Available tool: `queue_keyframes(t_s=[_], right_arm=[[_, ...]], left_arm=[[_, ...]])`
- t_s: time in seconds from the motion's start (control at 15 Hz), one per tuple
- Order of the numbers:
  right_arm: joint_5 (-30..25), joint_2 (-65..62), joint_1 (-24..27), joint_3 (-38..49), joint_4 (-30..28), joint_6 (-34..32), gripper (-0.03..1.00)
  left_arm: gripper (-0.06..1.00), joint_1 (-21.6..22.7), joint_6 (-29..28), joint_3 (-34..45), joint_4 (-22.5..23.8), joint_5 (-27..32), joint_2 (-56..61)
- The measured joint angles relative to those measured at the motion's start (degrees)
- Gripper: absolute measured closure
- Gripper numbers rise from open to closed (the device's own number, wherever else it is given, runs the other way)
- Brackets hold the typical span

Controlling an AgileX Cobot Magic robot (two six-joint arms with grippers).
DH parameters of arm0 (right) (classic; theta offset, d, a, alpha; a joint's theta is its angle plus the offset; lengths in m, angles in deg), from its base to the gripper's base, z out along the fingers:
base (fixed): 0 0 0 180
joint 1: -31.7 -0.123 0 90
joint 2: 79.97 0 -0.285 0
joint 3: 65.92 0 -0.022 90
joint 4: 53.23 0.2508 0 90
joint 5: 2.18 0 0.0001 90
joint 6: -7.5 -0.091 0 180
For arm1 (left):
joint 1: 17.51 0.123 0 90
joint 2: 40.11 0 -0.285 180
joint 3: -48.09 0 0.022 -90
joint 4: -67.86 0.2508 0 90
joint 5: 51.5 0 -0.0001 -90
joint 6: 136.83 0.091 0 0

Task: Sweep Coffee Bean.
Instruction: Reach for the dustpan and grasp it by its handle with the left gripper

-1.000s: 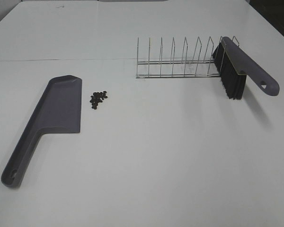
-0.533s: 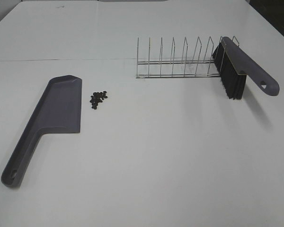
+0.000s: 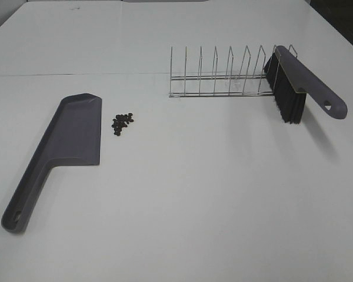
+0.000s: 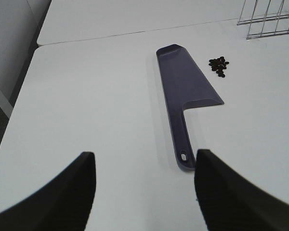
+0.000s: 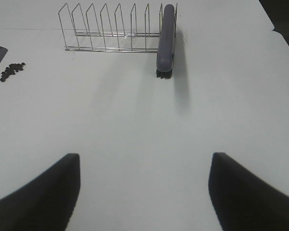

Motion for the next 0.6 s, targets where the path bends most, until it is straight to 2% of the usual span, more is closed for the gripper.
queue_keyframes(t_s=[0.6], right_arm=[[0.00,0.00,0.00,0.00,0.00,0.00,0.26]], left_arm=[[0.38,0.00,0.00,0.00,0.00,0.00,0.00]])
